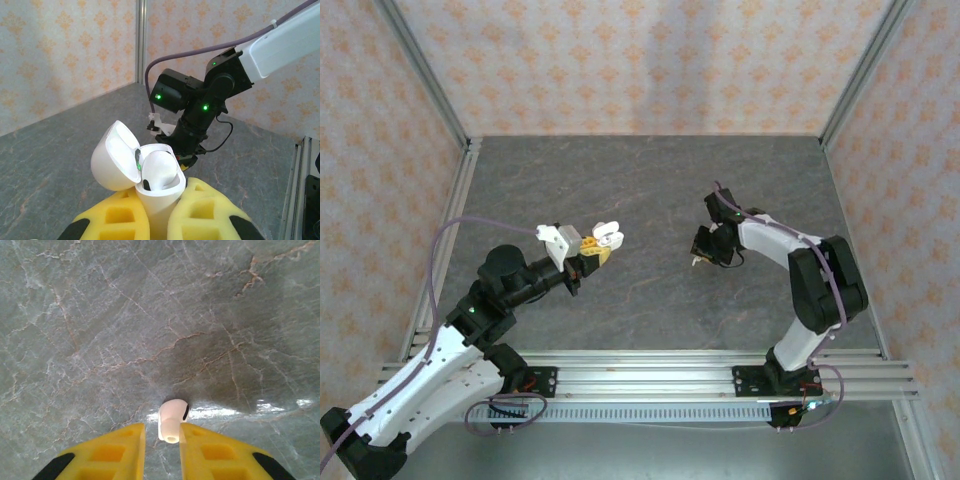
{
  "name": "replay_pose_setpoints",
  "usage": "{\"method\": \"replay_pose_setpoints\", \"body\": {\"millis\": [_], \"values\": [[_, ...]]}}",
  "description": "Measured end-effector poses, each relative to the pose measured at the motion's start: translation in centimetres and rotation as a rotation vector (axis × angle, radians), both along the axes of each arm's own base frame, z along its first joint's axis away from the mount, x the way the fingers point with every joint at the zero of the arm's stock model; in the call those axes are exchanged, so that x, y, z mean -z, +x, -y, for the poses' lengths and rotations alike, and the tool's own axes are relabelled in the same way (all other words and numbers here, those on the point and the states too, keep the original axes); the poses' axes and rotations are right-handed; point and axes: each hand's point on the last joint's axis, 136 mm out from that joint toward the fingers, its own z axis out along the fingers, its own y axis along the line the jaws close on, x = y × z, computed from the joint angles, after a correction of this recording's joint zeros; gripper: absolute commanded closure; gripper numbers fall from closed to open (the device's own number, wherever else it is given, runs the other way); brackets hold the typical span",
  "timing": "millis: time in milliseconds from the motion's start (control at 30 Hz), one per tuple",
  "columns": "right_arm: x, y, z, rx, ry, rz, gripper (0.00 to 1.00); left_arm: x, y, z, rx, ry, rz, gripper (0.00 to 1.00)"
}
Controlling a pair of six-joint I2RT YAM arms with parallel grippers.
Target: Insert the wireless bluetooth earbuds into the charging case
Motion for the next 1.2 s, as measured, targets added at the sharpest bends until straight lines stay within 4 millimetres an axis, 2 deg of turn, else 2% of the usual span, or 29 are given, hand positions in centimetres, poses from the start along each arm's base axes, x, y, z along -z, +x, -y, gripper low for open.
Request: {"method": "replay_pose_setpoints", "body": {"millis": [167, 233, 400, 633, 867, 1067, 1200], "values": [[1.1, -0.5, -0.8, -0.03, -0.023, -0.023, 0.8, -0.1, 0.0, 0.0, 0.0, 0.002, 0.003, 1.0], [0.9, -0.1, -1.4, -0.042, -0.028, -0.013, 0.81, 0.0, 0.0, 0.0, 0.001, 0.005, 0.006, 1.0], [0.4, 0.6, -2.3, -0.072, -0.064, 0.006, 0.91, 0.1, -0.1, -0.1, 0.001, 0.013, 0.007, 1.0], [-0.2, 2.0, -2.2, -0.11, -0.152, 0.021, 0.95, 0.3, -0.2, -0.2, 0.002, 0.024, 0.006, 1.0], [-1.2, 1.3, -0.1, -0.187, -0.303, -0.015, 0.96, -0.1, -0.6, -0.4, 0.001, 0.016, 0.02, 1.0], [-3.0, -0.2, 3.3, -0.292, -0.524, -0.092, 0.95, 0.3, -0.5, -0.5, -0.005, 0.027, 0.007, 1.0], [-2.4, -1.5, 4.6, -0.386, -0.695, -0.191, 0.95, 0.3, -0.5, -0.6, -0.009, 0.029, 0.01, 1.0]]}}
